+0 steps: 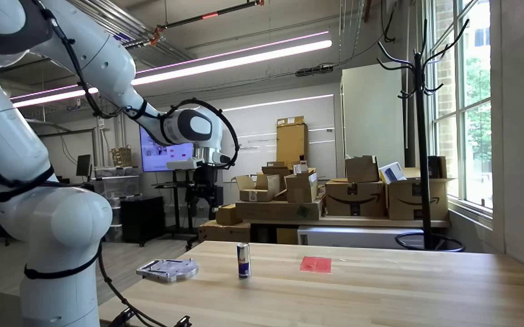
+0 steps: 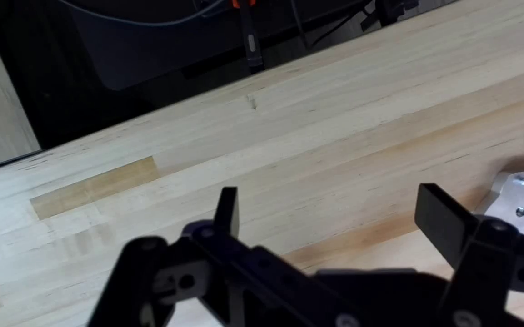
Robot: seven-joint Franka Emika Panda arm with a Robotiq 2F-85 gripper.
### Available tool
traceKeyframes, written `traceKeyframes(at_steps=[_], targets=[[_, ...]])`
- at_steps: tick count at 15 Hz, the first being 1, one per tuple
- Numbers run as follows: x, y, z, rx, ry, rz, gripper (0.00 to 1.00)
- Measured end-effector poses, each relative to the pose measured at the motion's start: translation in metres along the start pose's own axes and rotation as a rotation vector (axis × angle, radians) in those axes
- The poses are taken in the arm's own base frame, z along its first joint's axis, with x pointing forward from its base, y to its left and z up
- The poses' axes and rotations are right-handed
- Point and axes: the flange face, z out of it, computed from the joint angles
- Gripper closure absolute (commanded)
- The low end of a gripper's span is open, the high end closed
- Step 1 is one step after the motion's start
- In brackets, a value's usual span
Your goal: Move the can to the left
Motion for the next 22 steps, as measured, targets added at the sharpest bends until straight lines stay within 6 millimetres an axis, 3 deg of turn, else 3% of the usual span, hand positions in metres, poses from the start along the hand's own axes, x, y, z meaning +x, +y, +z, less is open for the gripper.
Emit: traceKeyframes(at_steps=[5,11,16,22], targets=[[0.009,-0.001,-0.005,-0.002,0.058,-0.003,0.0],[0.046,-0.013,-0.011,-0.014,0.152,-0.037,0.0],[0.083,-0.031,0.002,-0.037,0.178,-0.074,0.0],[0.138,-0.051,0.033,-0.076,0.184,-0.117,0.0]])
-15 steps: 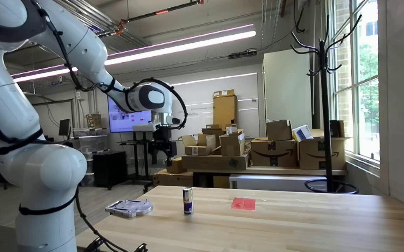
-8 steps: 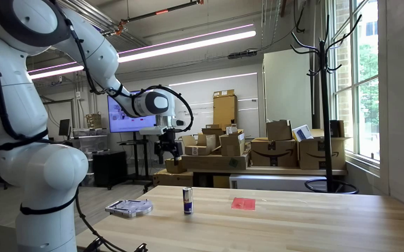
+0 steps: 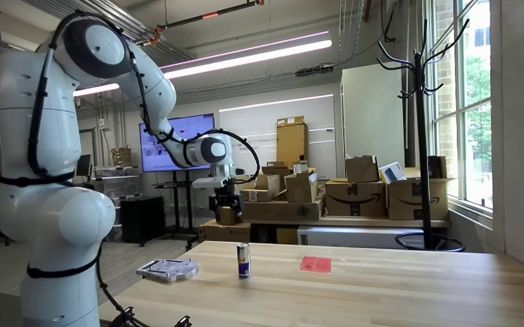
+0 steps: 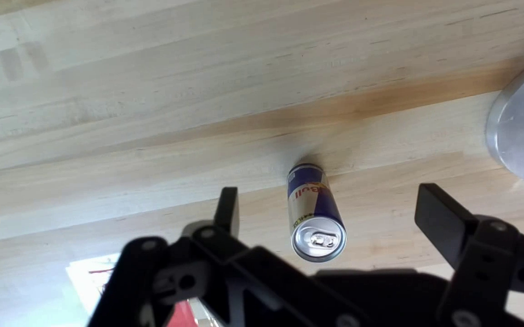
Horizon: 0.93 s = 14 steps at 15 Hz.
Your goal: Move the can to the left
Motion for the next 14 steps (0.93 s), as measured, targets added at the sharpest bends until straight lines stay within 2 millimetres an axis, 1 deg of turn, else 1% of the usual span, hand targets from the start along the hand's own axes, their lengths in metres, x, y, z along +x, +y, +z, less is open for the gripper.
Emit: traceKeyframes(at_steps=[8,14], targets=[[0.059,-0.001,0.053,-0.034,-0.013,-0.018,0.0],[0.09,-0.005,0.084,-0.049,-0.032,-0.029,0.0]])
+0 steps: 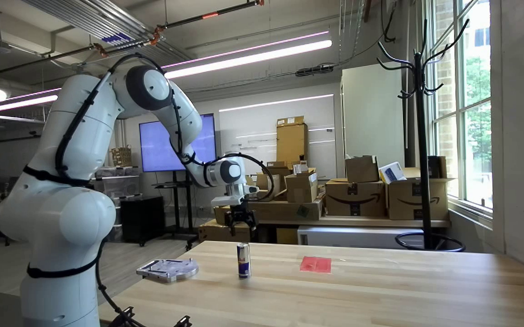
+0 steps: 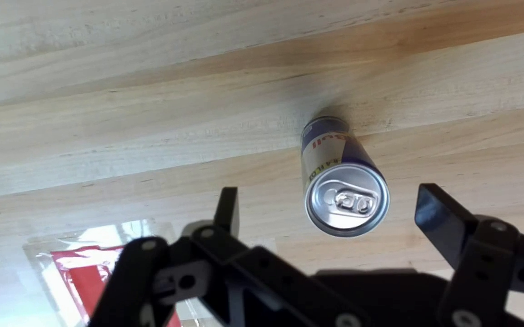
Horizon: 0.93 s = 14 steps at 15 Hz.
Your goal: Move the can to the left
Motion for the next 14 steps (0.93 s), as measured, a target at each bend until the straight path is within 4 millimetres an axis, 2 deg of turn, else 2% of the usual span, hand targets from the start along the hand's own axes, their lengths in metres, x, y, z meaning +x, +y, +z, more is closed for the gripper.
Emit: traceKeyframes(at_steps=[4,9,14], targets=[[0.01,-0.005,0.02,-0.004,-0.021,-0.01,0.0],[0.013,-0.015,0.045,0.002,-0.053,-0.02,0.0],[0.019,-0.016,0.055,0.02,-0.063,0.0,0.0]])
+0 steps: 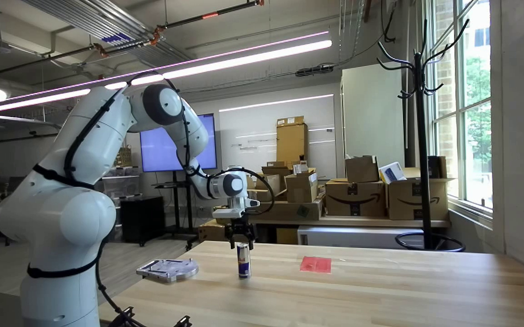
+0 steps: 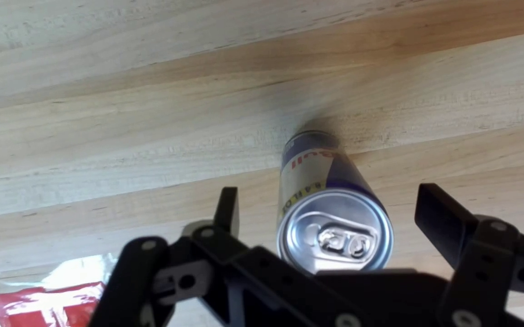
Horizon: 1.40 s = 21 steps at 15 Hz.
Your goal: Move the can to the left
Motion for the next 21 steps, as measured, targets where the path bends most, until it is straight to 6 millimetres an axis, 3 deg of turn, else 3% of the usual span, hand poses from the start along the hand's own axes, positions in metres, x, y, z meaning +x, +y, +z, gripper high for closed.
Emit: traceKeyframes(at_steps=[7,9,14,21], targets=[[0.011,0.008,0.01,0.019,-0.001,0.037,0.0],[0.013,0.011,0.015,0.02,-0.004,0.044,0.26],[0.016,0.015,0.017,0.023,-0.004,0.054,0.66],[0.017,0.016,0.016,0.024,-0.001,0.052,0.67]])
